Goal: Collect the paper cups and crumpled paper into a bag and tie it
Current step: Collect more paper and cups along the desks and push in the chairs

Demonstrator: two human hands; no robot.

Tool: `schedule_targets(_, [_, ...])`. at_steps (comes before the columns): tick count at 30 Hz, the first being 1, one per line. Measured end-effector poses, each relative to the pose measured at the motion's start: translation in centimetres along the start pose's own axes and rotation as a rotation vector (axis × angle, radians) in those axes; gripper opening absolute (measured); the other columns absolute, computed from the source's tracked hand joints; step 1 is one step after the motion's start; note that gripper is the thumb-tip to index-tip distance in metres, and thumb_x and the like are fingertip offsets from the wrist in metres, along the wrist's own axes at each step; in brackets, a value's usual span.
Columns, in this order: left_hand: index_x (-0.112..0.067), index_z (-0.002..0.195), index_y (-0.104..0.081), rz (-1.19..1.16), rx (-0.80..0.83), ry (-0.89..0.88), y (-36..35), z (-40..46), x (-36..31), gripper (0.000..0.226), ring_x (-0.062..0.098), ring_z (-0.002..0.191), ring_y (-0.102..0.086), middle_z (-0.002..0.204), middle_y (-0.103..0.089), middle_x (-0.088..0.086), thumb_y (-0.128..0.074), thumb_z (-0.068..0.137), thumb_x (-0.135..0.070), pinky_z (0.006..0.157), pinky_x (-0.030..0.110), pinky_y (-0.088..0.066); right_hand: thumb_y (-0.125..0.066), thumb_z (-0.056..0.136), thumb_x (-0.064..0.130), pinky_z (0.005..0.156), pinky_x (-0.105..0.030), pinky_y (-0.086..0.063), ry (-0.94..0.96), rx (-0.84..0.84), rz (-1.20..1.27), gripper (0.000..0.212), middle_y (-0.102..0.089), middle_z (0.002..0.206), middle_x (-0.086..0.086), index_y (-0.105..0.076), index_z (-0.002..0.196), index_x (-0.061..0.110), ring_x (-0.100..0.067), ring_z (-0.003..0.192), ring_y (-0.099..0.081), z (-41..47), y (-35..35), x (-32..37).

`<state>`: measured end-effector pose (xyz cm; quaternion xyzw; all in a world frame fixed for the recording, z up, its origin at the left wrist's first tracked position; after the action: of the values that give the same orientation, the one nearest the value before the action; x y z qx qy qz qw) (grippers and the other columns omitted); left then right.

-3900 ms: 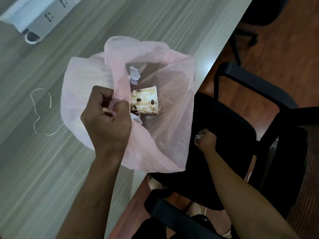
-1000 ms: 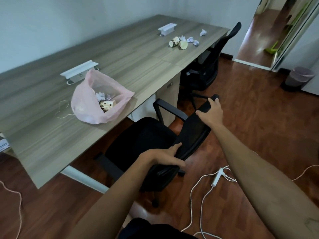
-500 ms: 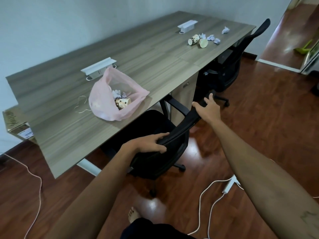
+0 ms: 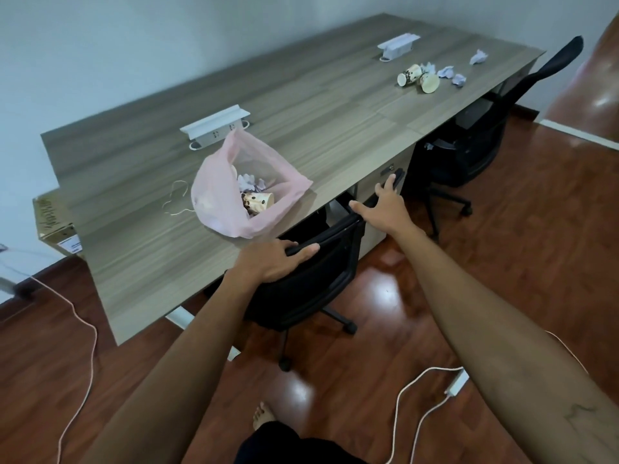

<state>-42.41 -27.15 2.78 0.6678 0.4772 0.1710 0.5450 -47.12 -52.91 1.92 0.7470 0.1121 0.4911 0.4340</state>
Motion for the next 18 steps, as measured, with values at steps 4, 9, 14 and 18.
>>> schedule_targets(4, [-0.042, 0.132, -0.057, 0.014, -0.045, 0.051, 1.1, 1.9, 2.1, 0.097, 0.026, 0.122, -0.055, 0.136, -0.06, 0.004, -0.017, 0.065, -0.1, 0.098, 0.039, -0.042, -0.06, 0.087, 0.058, 0.119, -0.044, -0.022, 0.009, 0.028, 0.02, 0.097, 0.019, 0.162, -0.005, -0.019, 0.153, 0.001, -0.033, 0.15, -0.005, 1.8, -1.1, 1.9])
schedule_targets(9, [-0.044, 0.127, -0.06, 0.065, -0.077, 0.092, 2.5, 3.5, 3.5, 0.094, 0.028, 0.113, -0.059, 0.127, -0.065, 0.003, -0.016, 0.065, -0.099, 0.093, 0.038, -0.044, -0.058, 0.086, 0.062, 0.119, -0.043, -0.018, 0.034, 0.043, 0.008, 0.099, 0.017, 0.162, -0.007, -0.018, 0.153, 0.001, -0.034, 0.15, -0.007, 3.8, -1.8, 3.6])
schedule_targets(14, [-0.038, 0.127, -0.062, 0.064, -0.083, 0.095, 2.9, 5.0, 3.2, 0.102, 0.027, 0.114, -0.059, 0.13, -0.064, 0.004, -0.014, 0.063, -0.1, 0.095, 0.039, -0.046, -0.056, 0.086, 0.064, 0.119, -0.044, -0.019, 0.048, 0.061, 0.007, 0.1, 0.017, 0.162, -0.007, -0.019, 0.153, 0.0, -0.034, 0.15, -0.008, 5.7, -1.6, 4.2])
schedule_targets(18, [-0.038, 0.124, -0.064, 0.073, -0.076, 0.1, 3.2, 5.3, 3.0, 0.095, 0.027, 0.112, -0.059, 0.127, -0.065, 0.004, -0.018, 0.067, -0.098, 0.095, 0.039, -0.046, -0.058, 0.085, 0.063, 0.119, -0.043, -0.019, 0.062, 0.052, 0.04, 0.101, 0.019, 0.162, -0.007, -0.019, 0.152, -0.002, -0.033, 0.15, -0.008, 6.4, -1.9, 4.0])
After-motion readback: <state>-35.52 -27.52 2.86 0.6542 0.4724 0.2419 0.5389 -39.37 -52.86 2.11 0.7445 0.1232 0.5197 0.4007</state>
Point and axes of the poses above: each hand's wrist, its own z-axis towards the middle knuckle, its own y-axis out of the back of the hand, x = y × z, the point moved 2 cm from there along z, towards the middle knuckle
